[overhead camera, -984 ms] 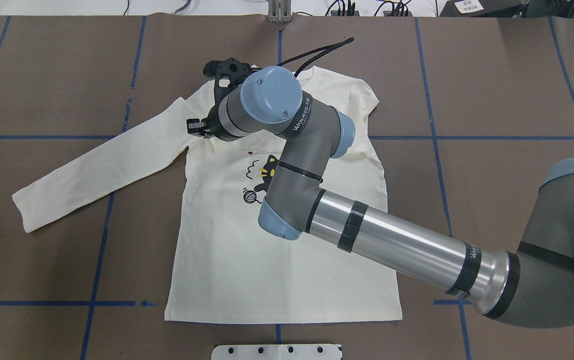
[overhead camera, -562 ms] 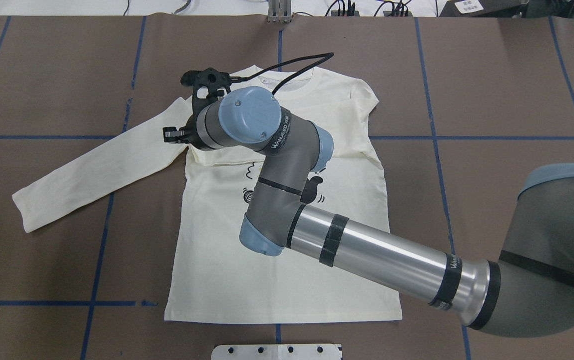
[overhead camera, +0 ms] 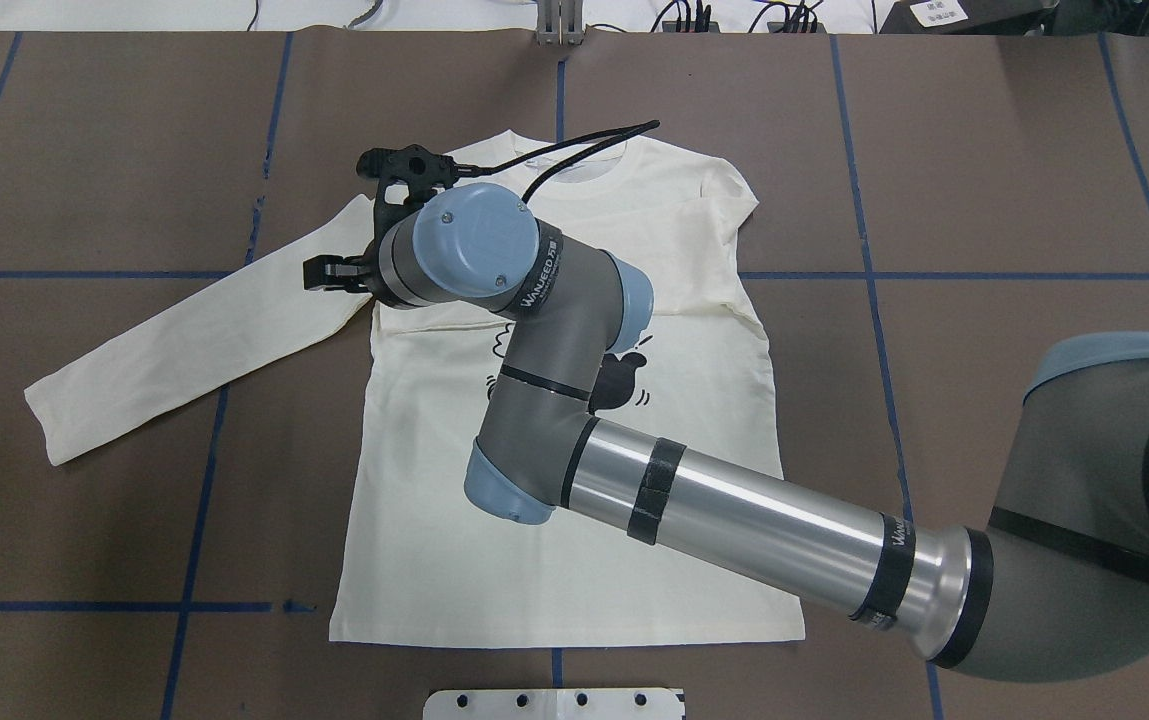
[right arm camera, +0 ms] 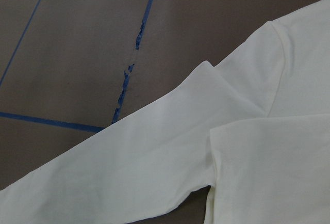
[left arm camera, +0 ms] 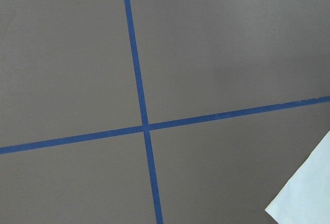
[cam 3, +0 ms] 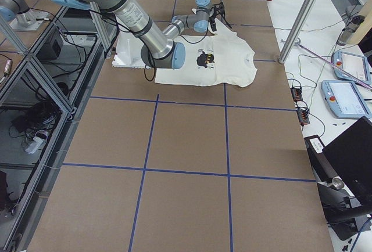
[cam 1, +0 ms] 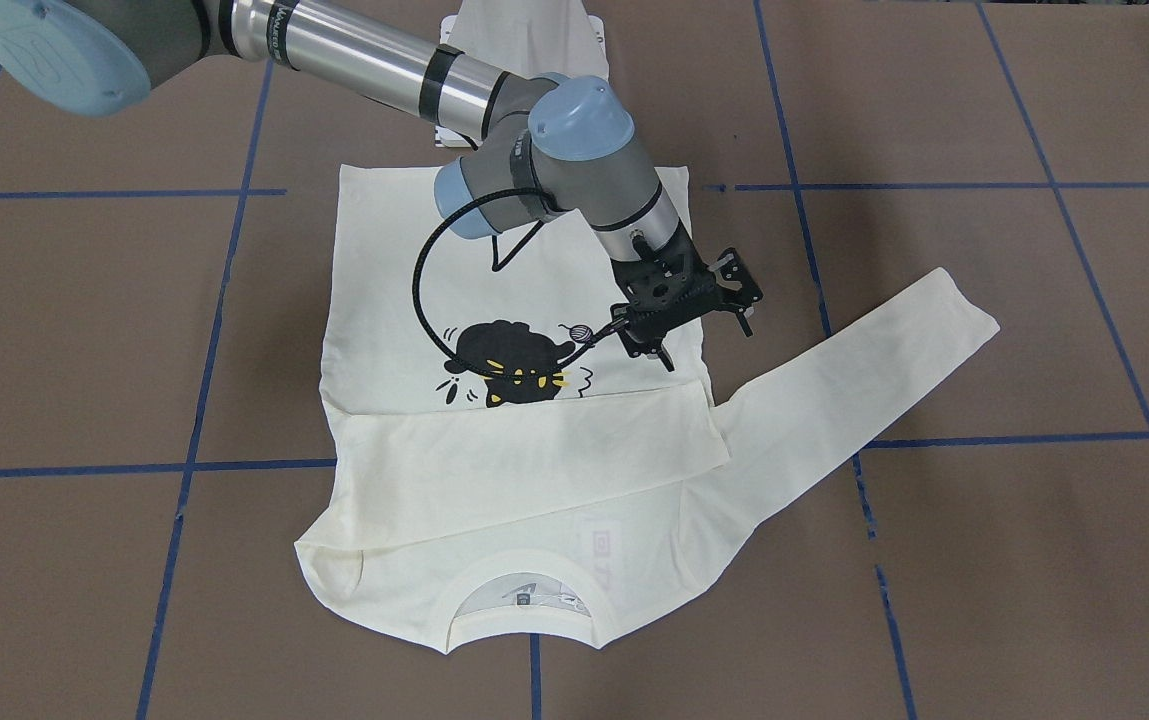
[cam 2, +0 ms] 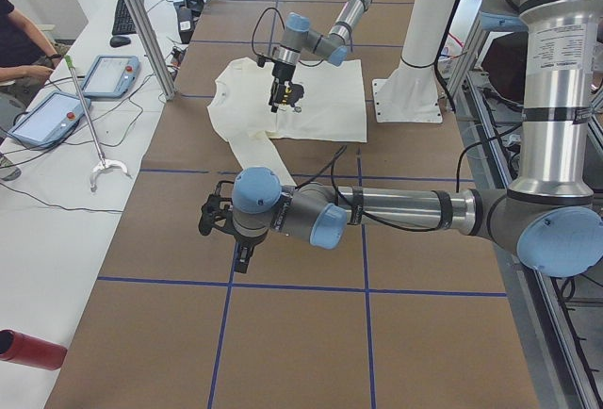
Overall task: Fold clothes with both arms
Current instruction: 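Release the sleeve onto the shirt and raise the right gripper away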
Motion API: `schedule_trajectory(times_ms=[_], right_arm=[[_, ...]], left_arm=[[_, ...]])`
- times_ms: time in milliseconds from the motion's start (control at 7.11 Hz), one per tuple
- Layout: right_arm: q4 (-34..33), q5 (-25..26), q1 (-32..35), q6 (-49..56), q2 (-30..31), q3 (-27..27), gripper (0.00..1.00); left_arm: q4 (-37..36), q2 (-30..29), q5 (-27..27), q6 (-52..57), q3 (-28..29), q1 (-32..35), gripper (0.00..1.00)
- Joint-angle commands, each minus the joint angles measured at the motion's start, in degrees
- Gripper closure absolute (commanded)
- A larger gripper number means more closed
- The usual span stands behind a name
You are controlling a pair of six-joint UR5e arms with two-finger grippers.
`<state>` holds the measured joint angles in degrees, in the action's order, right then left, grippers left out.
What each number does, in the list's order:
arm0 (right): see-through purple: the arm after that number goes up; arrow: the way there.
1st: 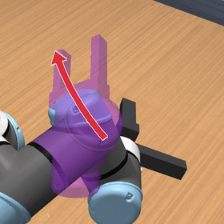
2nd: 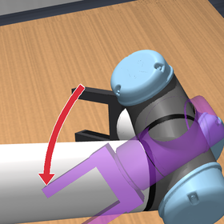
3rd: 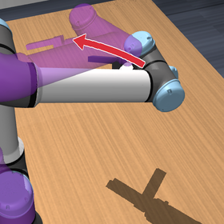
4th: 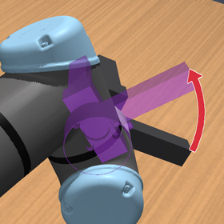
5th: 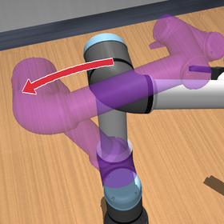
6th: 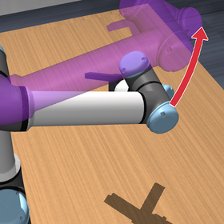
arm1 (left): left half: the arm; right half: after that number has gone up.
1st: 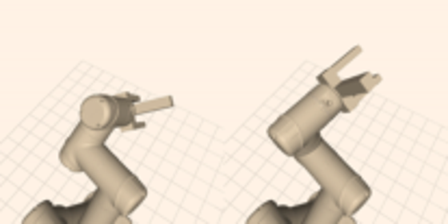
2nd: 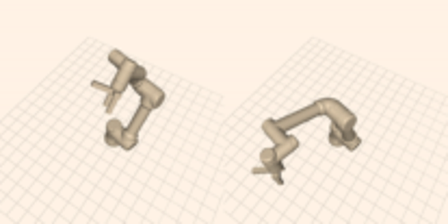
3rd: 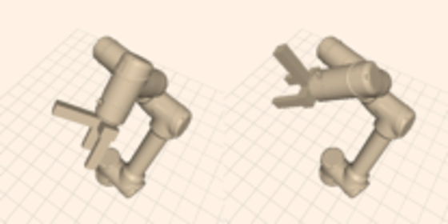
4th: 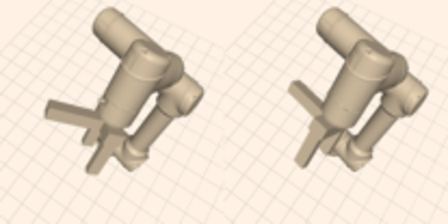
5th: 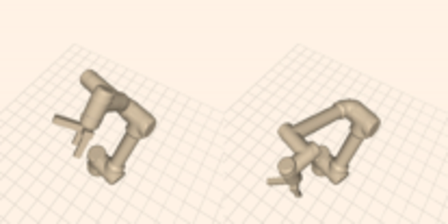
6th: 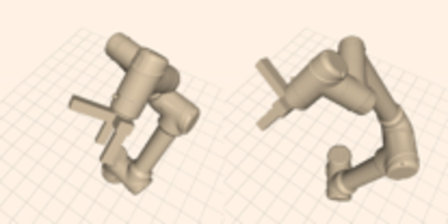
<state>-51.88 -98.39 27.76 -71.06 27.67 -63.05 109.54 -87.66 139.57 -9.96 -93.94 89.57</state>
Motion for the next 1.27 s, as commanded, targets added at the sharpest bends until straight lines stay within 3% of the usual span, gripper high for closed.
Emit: schedule_trajectory(times_ms=[0,281,422,703,984,1125], right_arm=[[-24.4,-5.4,3.4,0.5,1.1,-11.3,0.0],[-37.5,-10.9,10.0,8.7,9.7,-22.9,0.0],[-42.5,-13.5,13.8,14.1,14.1,-26.9,0.0],[-48.1,-17.4,20.7,27.1,23.0,-34.2,0.0],[-47.7,-21.1,25.3,34.7,31.1,-38.9,0.0],[-47.6,-24.6,26.8,35.1,32.4,-39.0,0.0]], left_arm=[[8.2,1.7,-5.5,-14.6,-0.5,-4.8,0.0],[25.5,8.3,-11.4,-32.6,-0.9,-12.5,0.0],[32.0,12.4,-18.5,-42.8,-2.8,-20.3,0.0],[34.1,15.6,-27.9,-60.4,-6.8,-33.8,0.01],[34.0,14.9,-34.7,-74.5,-7.3,-46.7,0.01],[33.6,14.1,-35.8,-74.6,-7.2,-48.3,0.0]])
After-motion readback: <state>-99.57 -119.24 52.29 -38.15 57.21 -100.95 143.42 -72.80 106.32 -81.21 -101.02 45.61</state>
